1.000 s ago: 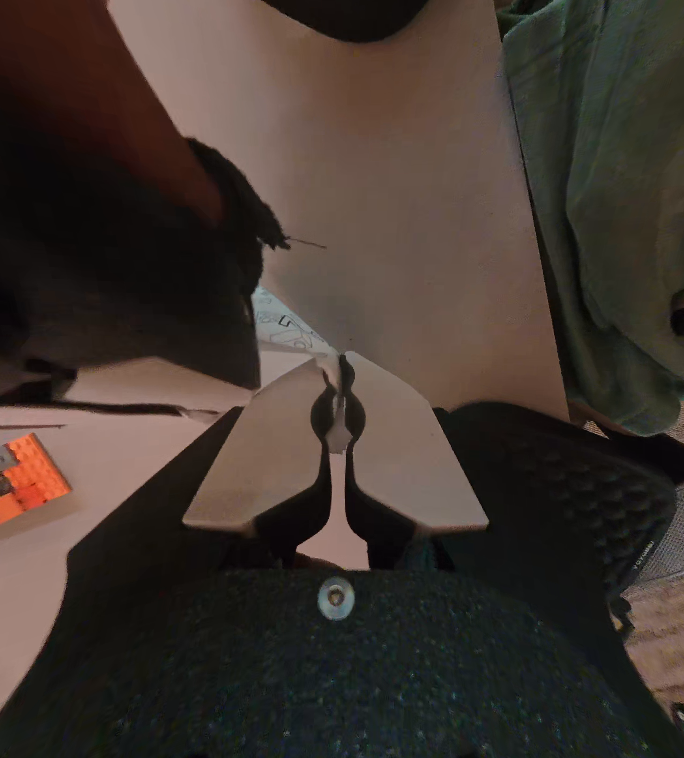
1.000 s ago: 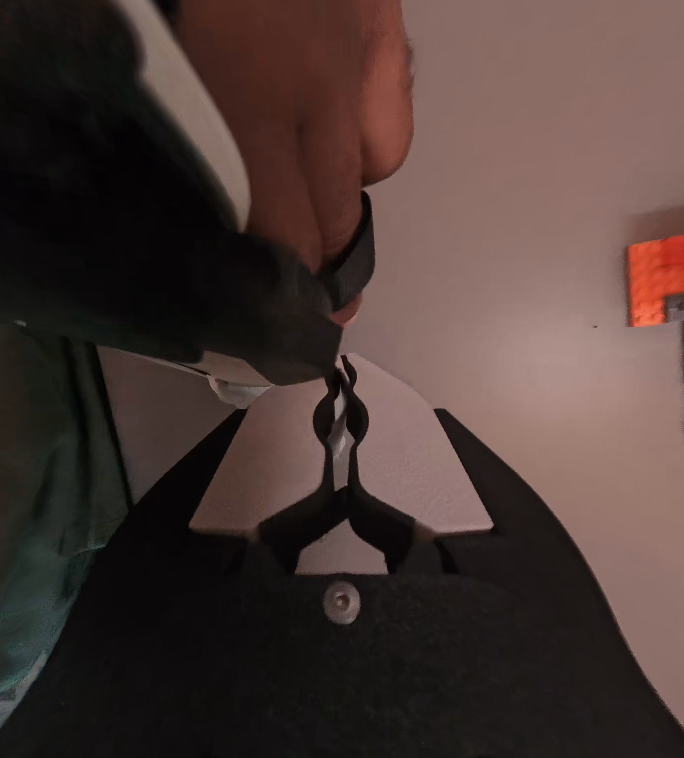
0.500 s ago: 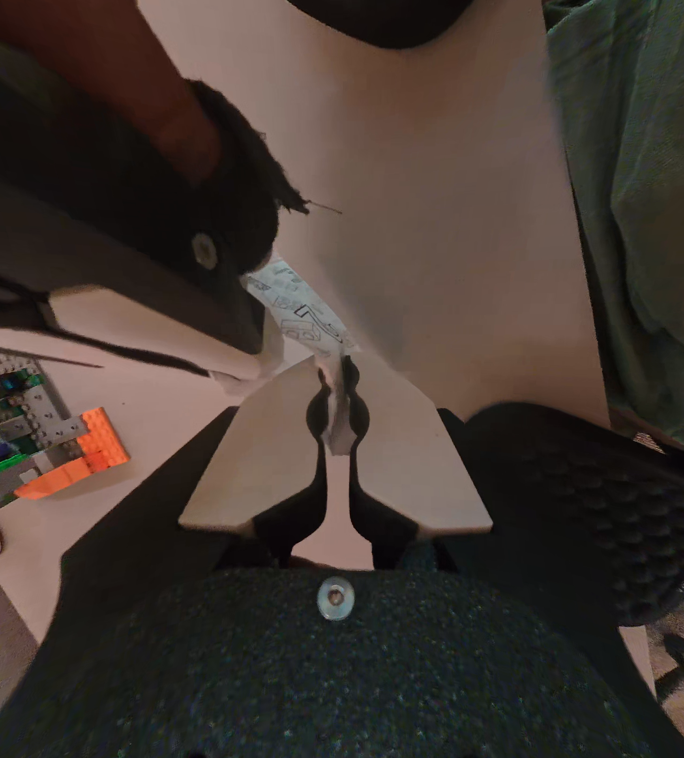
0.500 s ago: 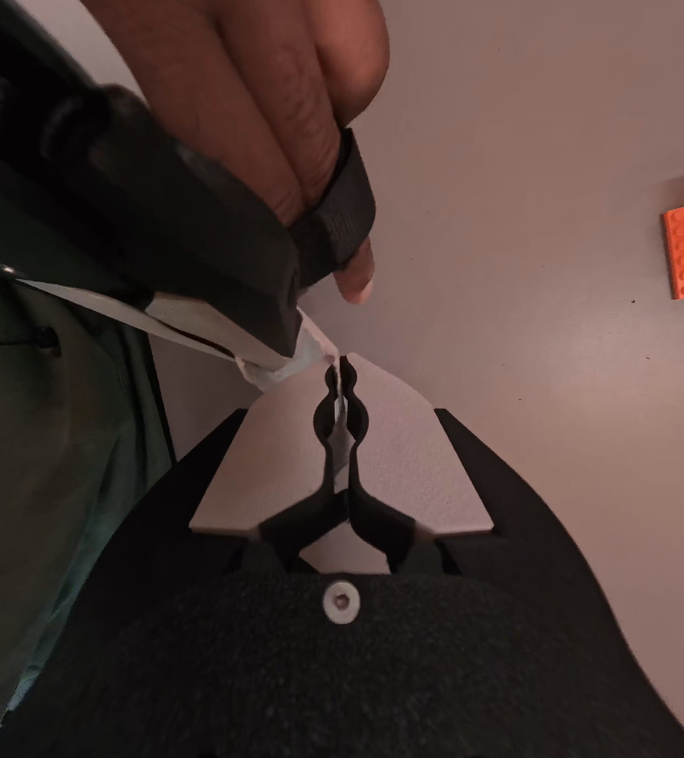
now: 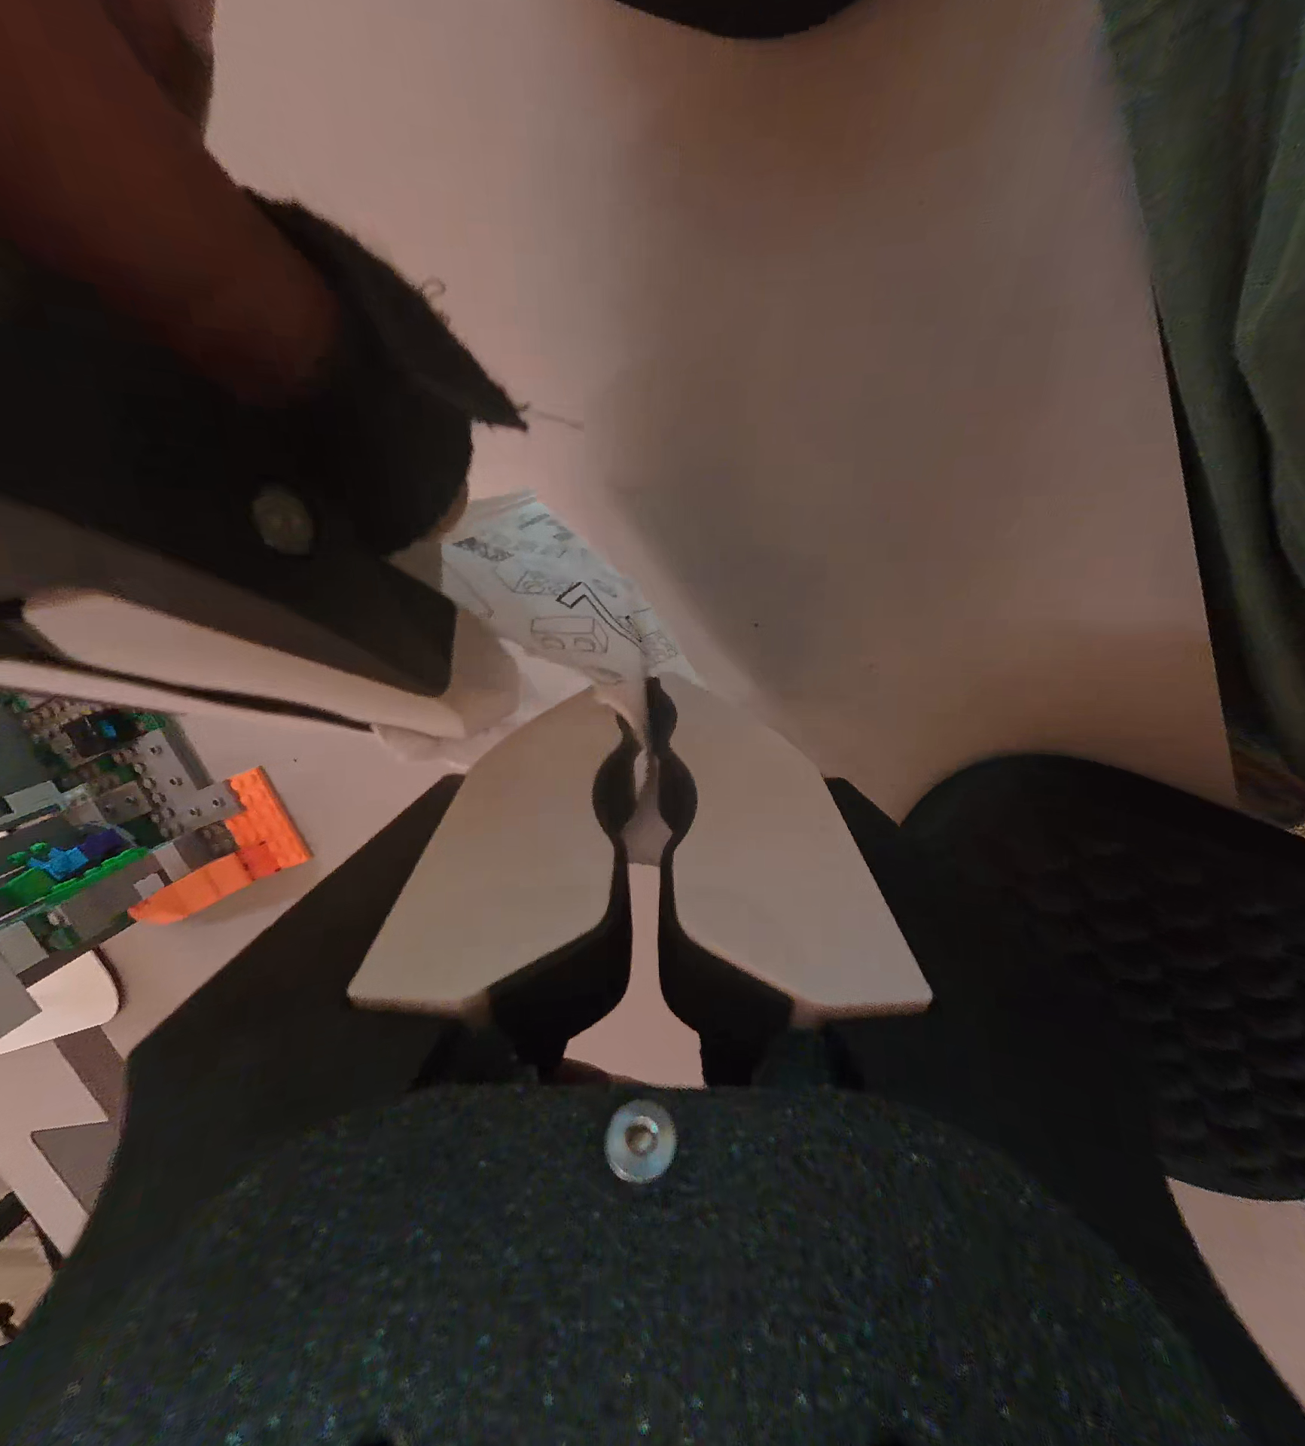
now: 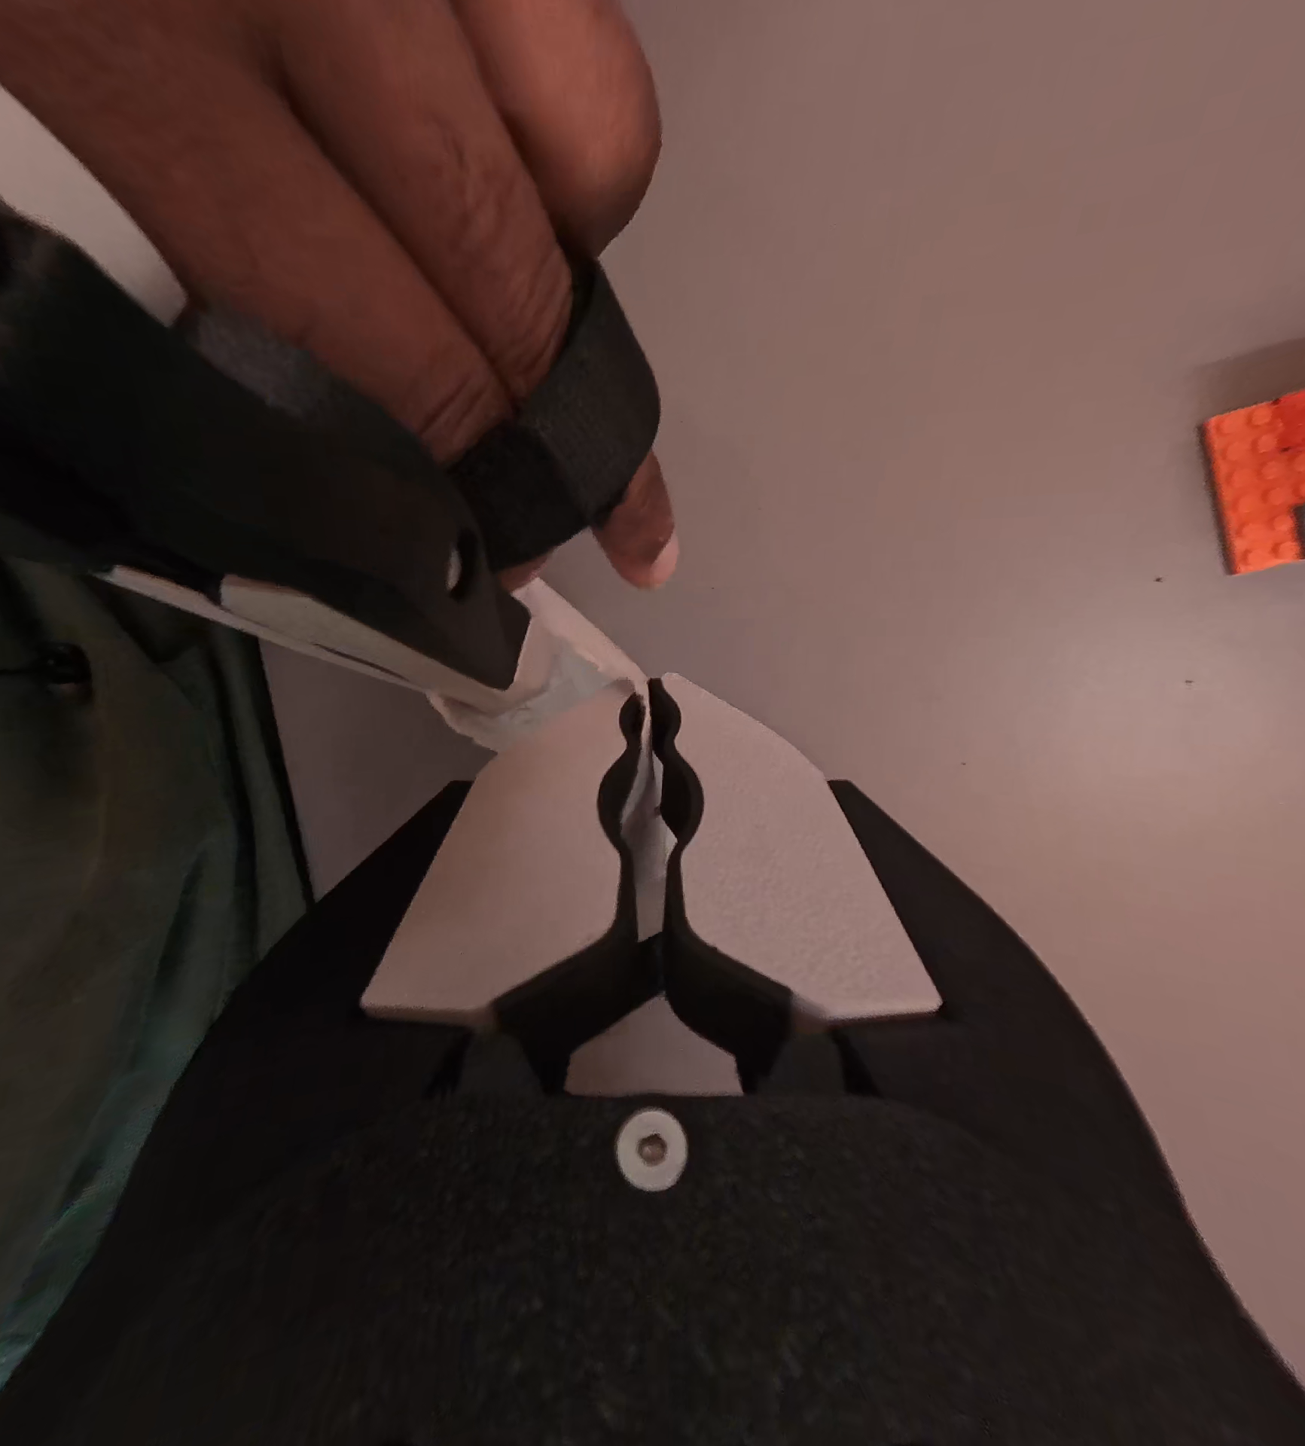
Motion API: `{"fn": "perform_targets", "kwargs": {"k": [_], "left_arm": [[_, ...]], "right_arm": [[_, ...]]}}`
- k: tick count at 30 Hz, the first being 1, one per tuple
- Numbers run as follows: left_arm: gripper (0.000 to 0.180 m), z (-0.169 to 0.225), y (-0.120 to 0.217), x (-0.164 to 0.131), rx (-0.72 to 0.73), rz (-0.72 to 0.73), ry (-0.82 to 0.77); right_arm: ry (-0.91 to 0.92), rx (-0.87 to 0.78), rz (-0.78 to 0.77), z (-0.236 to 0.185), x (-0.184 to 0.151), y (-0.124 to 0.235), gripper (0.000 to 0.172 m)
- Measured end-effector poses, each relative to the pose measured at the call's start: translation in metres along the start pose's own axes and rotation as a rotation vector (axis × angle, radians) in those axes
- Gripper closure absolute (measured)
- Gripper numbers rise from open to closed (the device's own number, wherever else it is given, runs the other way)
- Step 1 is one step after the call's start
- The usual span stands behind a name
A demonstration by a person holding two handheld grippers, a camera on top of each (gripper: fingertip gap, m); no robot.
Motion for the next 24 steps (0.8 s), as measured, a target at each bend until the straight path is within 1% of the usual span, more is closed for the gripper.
{"fn": "perform_targets", "kwargs": {"k": [4, 8, 14, 15, 17, 20, 22, 24], "left_arm": [[0.180, -0.001, 0.002, 0.003, -0.003, -0.007, -0.029], [0.180, -0.001, 0.003, 0.004, -0.001, -0.018, -0.053], [0.179, -0.003, 0.004, 0.002, 0.022, -0.009, -0.028], [0.175, -0.004, 0.005, 0.001, 0.036, -0.005, -0.015], [0.162, -0.008, 0.010, -0.001, 0.079, 0.008, 0.012], [0.149, -0.010, 0.021, -0.001, 0.138, 0.053, 0.062], [0.142, -0.011, 0.027, -0.004, 0.181, 0.070, 0.097], [0.140, -0.008, 0.030, -0.009, 0.205, 0.091, 0.133]], "right_arm": [[0.016, -0.047, 0.030, 0.001, 0.006, 0.001, 0.172], [0.013, -0.046, 0.032, 0.001, 0.008, 0.001, 0.172], [0.002, -0.026, 0.025, 0.002, 0.005, 0.003, 0.172], [0.000, -0.020, 0.026, 0.002, 0.004, 0.003, 0.172], [-0.007, -0.013, 0.020, 0.003, 0.001, 0.003, 0.172], [-0.018, -0.014, 0.028, 0.005, -0.003, 0.001, 0.172], [-0.029, -0.015, 0.045, 0.008, -0.006, 0.002, 0.172], [-0.040, -0.029, 0.063, 0.013, -0.009, 0.003, 0.172]]}}
Point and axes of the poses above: each gripper's, where its closed fingertips meet, y back along the fingers, x out of its top, z = x × y across the jaws, the point moved 6 cm from there along y, back along the fingers, and after that the axes turned 13 degrees about -y, right-handed, at the moved point
